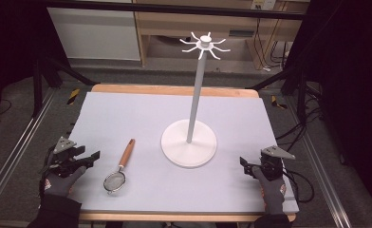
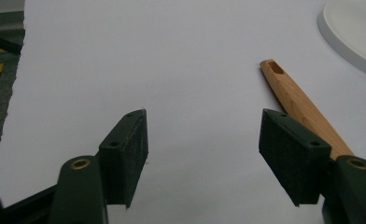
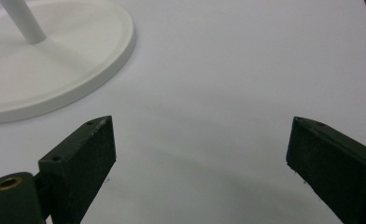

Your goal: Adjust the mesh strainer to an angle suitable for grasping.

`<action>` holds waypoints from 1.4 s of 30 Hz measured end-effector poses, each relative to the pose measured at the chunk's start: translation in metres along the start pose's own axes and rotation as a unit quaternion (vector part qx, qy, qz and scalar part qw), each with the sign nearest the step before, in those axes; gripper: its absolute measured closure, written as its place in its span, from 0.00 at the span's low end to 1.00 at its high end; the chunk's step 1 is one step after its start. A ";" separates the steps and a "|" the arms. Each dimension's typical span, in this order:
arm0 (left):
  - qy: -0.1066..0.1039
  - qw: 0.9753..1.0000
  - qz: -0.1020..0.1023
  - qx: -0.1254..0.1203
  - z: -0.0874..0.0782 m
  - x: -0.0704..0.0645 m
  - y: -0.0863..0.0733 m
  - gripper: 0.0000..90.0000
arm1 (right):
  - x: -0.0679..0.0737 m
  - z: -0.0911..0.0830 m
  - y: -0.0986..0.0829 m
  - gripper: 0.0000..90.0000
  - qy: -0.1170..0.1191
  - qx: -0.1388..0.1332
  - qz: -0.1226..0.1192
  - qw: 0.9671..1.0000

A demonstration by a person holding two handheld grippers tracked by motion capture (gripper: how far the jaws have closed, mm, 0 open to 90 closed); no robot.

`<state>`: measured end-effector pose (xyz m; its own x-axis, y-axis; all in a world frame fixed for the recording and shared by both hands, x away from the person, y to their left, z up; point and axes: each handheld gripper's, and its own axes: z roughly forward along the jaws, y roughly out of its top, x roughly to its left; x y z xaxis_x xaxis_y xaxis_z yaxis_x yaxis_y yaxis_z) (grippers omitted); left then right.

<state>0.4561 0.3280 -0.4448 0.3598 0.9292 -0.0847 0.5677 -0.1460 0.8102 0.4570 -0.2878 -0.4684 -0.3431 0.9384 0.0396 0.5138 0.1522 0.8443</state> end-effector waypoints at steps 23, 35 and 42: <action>-0.031 0.999 0.017 0.003 -0.013 -0.037 0.024 0.48 | 0.014 -0.012 -0.001 0.15 0.019 0.013 -0.014 1.000; -0.041 0.999 0.025 0.020 -0.005 -0.052 0.031 0.49 | 0.019 -0.012 -0.005 0.16 0.017 0.016 -0.021 1.000; -0.047 0.998 0.031 0.032 0.003 -0.062 0.040 0.50 | 0.020 -0.012 -0.005 0.16 0.023 0.020 -0.018 0.999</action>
<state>0.4589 0.2638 -0.4089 0.4617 0.8822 -0.0921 0.5870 -0.2261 0.7774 0.4383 -0.2736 -0.4657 -0.3977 0.9169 0.0345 0.5306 0.1991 0.8239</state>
